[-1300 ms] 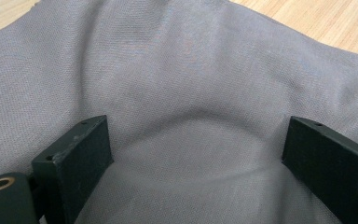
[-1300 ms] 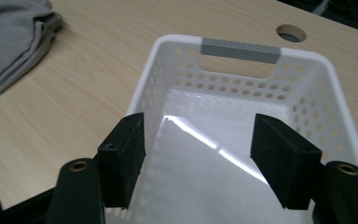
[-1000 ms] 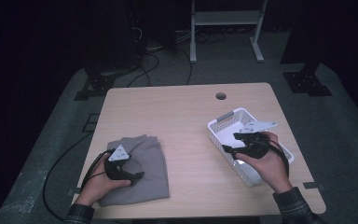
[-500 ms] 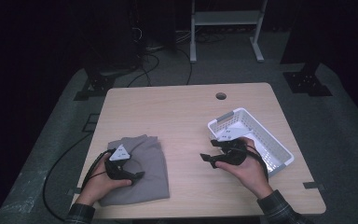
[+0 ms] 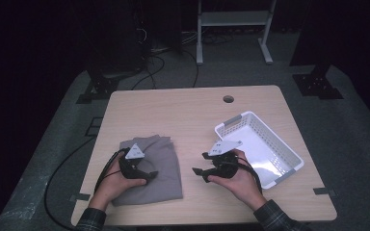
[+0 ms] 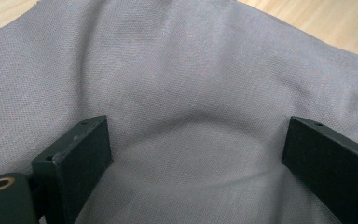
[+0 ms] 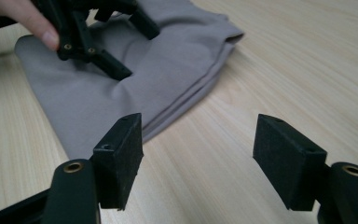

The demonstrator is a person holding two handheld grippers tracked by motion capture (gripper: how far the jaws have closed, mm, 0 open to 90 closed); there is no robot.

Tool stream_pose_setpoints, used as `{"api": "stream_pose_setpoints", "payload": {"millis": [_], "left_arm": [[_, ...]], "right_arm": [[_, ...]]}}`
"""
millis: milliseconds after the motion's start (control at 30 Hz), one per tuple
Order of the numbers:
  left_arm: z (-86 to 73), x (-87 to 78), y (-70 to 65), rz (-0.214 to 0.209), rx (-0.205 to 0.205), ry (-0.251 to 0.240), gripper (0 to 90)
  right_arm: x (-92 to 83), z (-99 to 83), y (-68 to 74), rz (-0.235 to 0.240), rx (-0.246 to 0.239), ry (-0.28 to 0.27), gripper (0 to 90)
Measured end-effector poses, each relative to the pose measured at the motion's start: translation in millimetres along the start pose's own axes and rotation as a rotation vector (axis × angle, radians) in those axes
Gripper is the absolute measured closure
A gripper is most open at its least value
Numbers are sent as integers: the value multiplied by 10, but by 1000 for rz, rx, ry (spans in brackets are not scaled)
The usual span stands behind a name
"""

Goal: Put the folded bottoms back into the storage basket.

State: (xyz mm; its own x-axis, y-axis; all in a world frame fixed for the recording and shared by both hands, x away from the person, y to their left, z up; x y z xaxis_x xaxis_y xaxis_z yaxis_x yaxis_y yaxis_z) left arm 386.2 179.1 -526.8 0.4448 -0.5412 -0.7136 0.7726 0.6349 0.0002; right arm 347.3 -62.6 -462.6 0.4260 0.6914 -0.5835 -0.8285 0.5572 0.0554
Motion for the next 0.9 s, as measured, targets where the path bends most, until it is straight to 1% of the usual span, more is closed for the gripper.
{"api": "stream_pose_setpoints", "payload": {"millis": [67, 167, 200, 267, 367, 400, 467, 500, 600, 633, 667, 700, 900], "left_arm": [[22, 21, 2, 0, 0, 1, 63], [105, 104, 15, 8, -4, -3, 63], [105, 104, 15, 8, -4, -3, 63], [172, 168, 16, 15, -12, 0, 63], [209, 202, 18, 18, -10, 6, 63], [244, 238, 15, 21, -13, 2, 63], [261, 258, 12, 21, -15, -3, 63], [295, 292, 4, 23, -17, -6, 63], [323, 318, -5, 25, -17, -1, 63], [335, 330, -11, 23, -17, -1, 63], [350, 344, -19, 24, -17, 1, 63], [350, 344, -19, 24, -17, 1, 63], [350, 345, -23, 26, -21, -1, 64]], "right_arm": [[20, -12, 10, 2, -1, 5, 319], [112, -53, 40, 15, -10, 18, 318], [112, -53, 40, 15, -10, 18, 318], [182, -78, 68, 33, -12, 27, 318], [253, -111, 87, 43, -13, 38, 319], [276, -121, 91, 43, -21, 40, 319], [297, -132, 99, 43, -26, 44, 319], [339, -157, 110, 47, -30, 53, 317], [386, -184, 113, 42, -28, 66, 314], [409, -202, 111, 37, -34, 78, 314], [443, -232, 116, 32, -33, 96, 330], [461, -247, 122, 34, -30, 104, 325], [549, -304, 182, 44, -41, 123, 312]]}}
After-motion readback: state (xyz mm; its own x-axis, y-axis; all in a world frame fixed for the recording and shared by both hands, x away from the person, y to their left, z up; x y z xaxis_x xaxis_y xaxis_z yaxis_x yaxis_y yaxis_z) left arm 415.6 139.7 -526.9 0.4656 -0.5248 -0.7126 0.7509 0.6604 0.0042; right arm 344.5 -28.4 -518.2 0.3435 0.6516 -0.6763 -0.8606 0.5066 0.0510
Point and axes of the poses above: each handheld gripper's, and its own axes: x roughly forward along the jaws, z roughly out of its top, y roughly to its left, the point moved 7 cm from there along x, roughly forward along the jaws, and after that the axes turned 1 degree about -z, right-handed, at the moved point
